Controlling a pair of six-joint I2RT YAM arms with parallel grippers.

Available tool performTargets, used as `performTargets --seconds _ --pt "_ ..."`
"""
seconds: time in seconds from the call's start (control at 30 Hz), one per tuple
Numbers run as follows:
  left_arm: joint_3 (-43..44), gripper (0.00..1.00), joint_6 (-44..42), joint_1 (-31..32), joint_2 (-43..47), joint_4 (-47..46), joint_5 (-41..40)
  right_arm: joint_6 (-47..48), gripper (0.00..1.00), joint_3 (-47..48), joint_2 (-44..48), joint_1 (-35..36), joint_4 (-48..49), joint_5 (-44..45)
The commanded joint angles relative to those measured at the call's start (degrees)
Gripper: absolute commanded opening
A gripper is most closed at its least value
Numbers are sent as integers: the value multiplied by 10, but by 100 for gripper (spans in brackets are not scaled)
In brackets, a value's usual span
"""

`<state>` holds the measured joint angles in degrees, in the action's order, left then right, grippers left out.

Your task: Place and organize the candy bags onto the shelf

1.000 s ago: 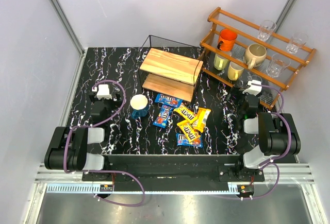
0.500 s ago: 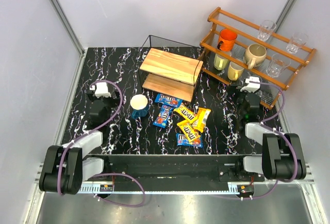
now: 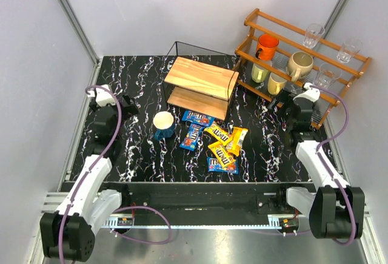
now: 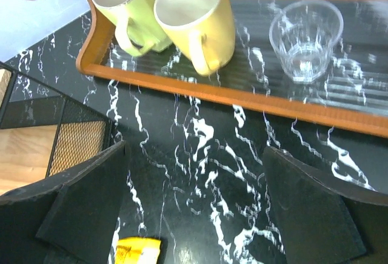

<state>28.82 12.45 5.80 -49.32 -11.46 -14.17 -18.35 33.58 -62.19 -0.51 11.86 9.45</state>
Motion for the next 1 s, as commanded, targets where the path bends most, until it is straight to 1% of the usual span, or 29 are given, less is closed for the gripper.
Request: performTargets --seconds 0.0,0.03,0.1,0.13,0.27,0.47,0.53,0.67,0.8,0.83,0.9,0.93,0.97 --pt "54 99 64 2 42 112 19 -85 100 14 50 2 -109 -17" --pt "55 99 82 2 50 113 40 -102 100 18 60 2 -114 -35" --pt "50 99 94 2 69 113 60 -108 100 27 65 2 -168 -56" --pt "51 99 104 3 75 129 77 -107 100 35 64 2 -181 -78" --pt "55 99 102 2 86 170 106 -106 100 35 77 2 -227 -135" --pt "63 99 108 3 82 206 139 -123 100 21 122 66 -271 -168" --pt "70 99 112 3 67 217 166 -125 100 18 131 100 -284 -170" --pt "69 99 112 3 41 219 185 -129 98 14 133 146 -321 -167" --pt "68 99 113 2 48 228 193 -135 89 -3 142 184 -348 -170" --pt "69 99 113 2 50 230 197 -136 84 -12 144 189 -353 -175" --pt "72 99 113 2 58 239 201 -141 79 -29 151 201 -362 -190" --pt "73 99 111 2 59 242 204 -152 74 -33 154 204 -360 -199" --pt "75 99 109 2 61 246 208 -157 71 -38 155 206 -359 -207"
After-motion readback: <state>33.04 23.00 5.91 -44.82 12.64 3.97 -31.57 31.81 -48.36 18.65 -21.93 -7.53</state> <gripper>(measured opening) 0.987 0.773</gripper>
